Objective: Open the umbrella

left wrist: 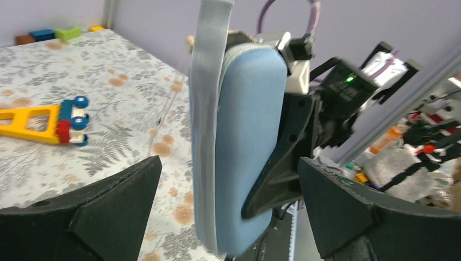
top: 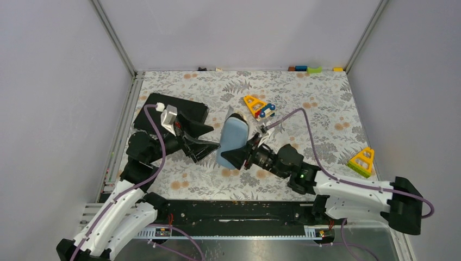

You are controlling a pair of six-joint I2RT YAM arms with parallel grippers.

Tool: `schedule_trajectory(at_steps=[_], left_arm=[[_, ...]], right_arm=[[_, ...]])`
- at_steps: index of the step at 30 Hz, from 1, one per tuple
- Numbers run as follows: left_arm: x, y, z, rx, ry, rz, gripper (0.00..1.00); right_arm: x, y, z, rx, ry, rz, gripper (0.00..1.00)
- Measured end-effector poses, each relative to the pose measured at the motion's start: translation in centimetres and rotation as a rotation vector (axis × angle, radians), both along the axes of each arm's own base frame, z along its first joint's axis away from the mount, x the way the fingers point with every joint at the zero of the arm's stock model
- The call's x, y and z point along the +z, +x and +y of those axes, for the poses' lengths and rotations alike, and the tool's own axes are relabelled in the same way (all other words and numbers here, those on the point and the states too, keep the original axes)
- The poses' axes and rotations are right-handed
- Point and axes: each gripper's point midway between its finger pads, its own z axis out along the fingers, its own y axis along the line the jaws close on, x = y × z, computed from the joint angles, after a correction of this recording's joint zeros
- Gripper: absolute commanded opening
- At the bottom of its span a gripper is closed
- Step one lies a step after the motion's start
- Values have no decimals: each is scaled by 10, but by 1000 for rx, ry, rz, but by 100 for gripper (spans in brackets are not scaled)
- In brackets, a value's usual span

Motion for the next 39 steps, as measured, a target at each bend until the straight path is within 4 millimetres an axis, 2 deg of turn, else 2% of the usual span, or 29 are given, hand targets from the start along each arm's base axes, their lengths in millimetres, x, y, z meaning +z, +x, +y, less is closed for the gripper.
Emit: schedule_trajectory(at_steps=[8,11,14,19,21,27,32,39], left_arm=[[-8,-9,-4,87,101,-77,99],[-15,-21,-15,51,138,-102,99],[-30,-29,-31,5,193,-94,99],[-63,-33,-53,-29,296,-40,99],[-70,-32,-58,-31,314,-24,98],[-59,-30,-63,-18,242,-15,89],[-59,-26,-67,-7,223,8,73],[-76,-21,-74,-5,263,61,53]], right_arm=[[6,26,-72,-295,-79,55,0],[15,30,-90,-364,-73,69,0],[30,33,-100,-411,-31,88,0],[42,36,-103,-436,22,126,0],[46,37,-101,-439,43,148,0],[51,42,-90,-443,79,210,0],[43,46,-80,-449,86,259,0],[41,50,-69,-453,114,292,0]])
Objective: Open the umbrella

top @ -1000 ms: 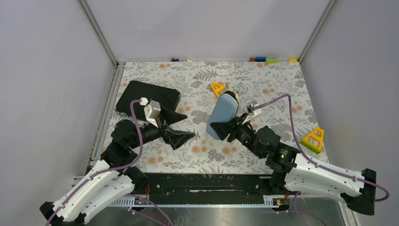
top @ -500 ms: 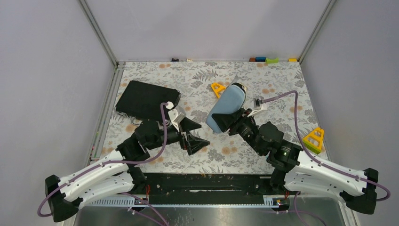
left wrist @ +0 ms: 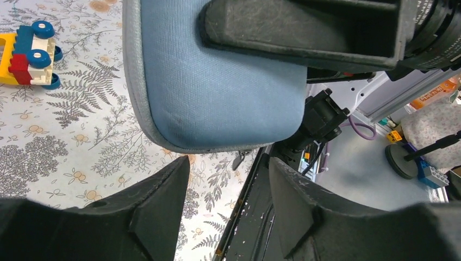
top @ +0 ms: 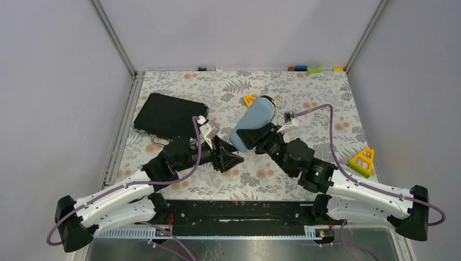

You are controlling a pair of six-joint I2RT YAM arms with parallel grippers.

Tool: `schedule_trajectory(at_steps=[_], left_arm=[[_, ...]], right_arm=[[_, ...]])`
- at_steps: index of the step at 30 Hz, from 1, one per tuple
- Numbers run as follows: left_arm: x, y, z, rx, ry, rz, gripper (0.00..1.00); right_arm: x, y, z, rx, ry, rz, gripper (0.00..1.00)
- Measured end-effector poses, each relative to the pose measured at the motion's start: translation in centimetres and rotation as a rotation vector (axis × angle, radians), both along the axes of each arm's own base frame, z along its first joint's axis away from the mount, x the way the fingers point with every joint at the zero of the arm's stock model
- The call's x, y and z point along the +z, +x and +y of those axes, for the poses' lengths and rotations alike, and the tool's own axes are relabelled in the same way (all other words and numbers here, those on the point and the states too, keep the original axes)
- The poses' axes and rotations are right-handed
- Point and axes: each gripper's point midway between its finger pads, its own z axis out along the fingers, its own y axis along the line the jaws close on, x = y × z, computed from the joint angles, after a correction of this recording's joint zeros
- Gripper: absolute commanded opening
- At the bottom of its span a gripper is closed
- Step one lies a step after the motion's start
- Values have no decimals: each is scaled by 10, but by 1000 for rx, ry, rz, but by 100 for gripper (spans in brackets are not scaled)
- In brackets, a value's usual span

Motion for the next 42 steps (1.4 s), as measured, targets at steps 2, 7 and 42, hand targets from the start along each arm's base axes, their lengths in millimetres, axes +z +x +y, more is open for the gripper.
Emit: schedule_trajectory(at_steps=[2,7,42], left_arm=[[-1,1,0,3,3,2,50],[0,2,0,10,-2,6,48],[4,14,14,95,-33,75,0]], right_arm=[[2,0,2,0,11,-1,0],[5,1,5,-12,32,-2,0],[1,4,15,-42,32,-35,0]])
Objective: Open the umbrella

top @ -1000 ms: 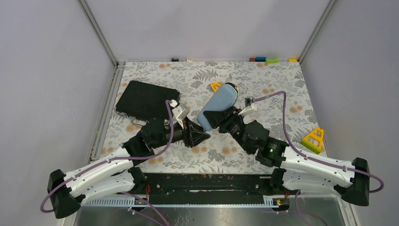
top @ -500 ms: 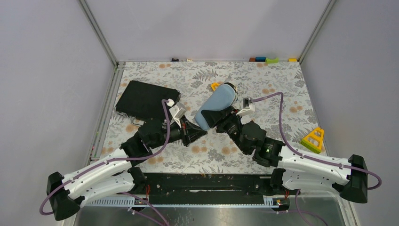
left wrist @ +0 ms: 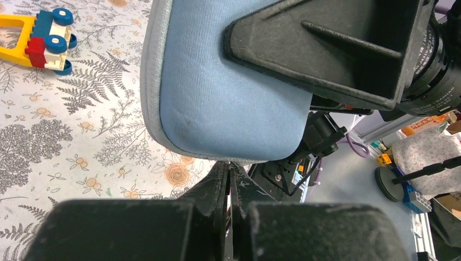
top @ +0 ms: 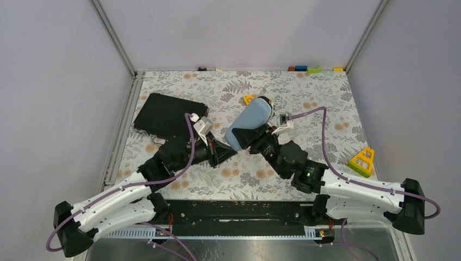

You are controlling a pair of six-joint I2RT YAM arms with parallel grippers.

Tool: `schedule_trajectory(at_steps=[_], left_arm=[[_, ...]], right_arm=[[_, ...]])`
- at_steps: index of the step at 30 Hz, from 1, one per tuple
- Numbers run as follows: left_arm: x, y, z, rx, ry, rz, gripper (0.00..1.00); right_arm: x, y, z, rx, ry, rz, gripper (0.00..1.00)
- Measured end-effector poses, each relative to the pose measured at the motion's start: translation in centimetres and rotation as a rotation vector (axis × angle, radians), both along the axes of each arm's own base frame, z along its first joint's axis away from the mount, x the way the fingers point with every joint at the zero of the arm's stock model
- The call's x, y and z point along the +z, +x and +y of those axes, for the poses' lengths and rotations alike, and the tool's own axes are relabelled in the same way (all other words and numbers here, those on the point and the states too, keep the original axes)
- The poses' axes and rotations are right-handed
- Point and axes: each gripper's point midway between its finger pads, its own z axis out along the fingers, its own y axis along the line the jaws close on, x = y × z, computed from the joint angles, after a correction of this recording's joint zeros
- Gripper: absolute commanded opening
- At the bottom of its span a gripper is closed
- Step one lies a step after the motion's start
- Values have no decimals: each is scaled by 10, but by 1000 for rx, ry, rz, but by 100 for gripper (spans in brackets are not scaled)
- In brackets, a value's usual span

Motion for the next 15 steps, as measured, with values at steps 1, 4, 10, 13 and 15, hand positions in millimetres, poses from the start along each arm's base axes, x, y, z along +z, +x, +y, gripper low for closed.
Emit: schedule_trajectory(at_steps=[1,4,10,13,15], left_arm=[[-1,0,0,0,2,5,0],[-5,-1,2,2,13,22,0],[-3,-3,6,14,11,29,0],[-4,10,16,96,21,24,0],[-2,23,25,163,17,21,0]], right_arm=[[-1,-1,1,6,-3,-3,0],[-4,-3,1,19,-16,-11,0],[-3,-8,2,50,-21,-22,0],[-2,-13,2,78,-27,-27,0],[-4,-17,2,103,-41,-29,0]])
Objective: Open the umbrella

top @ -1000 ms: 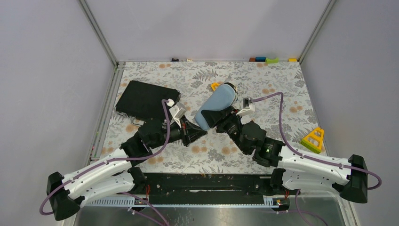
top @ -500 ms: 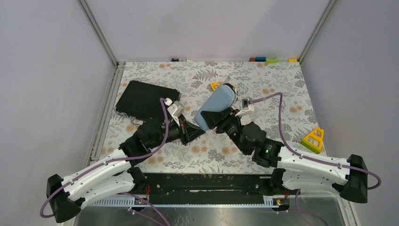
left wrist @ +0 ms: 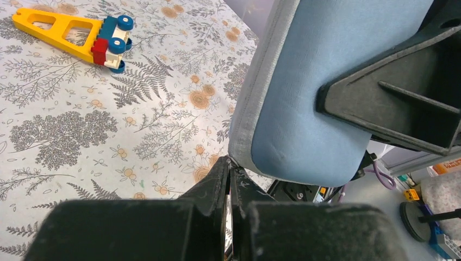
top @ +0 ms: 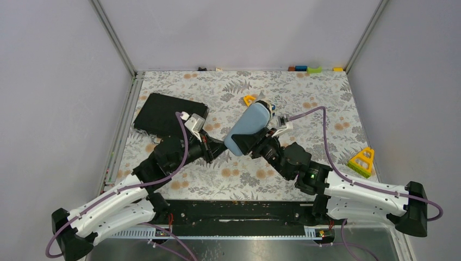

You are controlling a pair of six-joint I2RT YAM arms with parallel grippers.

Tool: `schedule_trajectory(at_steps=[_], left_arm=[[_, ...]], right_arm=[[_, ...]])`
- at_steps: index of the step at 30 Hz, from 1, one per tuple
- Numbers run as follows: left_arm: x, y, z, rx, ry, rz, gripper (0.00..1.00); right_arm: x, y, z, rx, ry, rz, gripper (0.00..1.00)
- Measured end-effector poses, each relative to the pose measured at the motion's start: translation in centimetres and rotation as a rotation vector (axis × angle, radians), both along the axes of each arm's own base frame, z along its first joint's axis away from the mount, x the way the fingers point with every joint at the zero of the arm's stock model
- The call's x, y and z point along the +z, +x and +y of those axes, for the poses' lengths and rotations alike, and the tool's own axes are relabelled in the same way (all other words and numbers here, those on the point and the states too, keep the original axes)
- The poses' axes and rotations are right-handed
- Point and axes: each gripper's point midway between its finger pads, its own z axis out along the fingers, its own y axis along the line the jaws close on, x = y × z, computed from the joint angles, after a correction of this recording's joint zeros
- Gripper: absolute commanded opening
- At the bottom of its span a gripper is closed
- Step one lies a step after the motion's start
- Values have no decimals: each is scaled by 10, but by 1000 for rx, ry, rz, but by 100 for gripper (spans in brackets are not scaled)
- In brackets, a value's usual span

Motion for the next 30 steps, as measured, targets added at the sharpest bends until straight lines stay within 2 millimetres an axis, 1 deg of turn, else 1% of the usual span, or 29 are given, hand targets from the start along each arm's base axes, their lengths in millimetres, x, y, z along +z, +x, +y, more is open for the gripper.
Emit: schedule_trajectory(at_steps=[12,16,22,27,30], left_arm=[[-6,-3,2,-5,20,16,0],[-7,-11,2,-50,40,-3,0],[-1,-32,-2,-193,69,-83,0],[11,-52,-4,-326,112,-222,0],[15,-67,-2,-386,129,-301,0]], right_arm=[[-6,-5,1,39,-43,-12,0],[-8,-12,1,93,-83,-34,0],[0,-33,-3,228,-171,-116,0],[10,-57,-4,361,-206,-201,0],[11,-71,-2,446,-218,-246,0]])
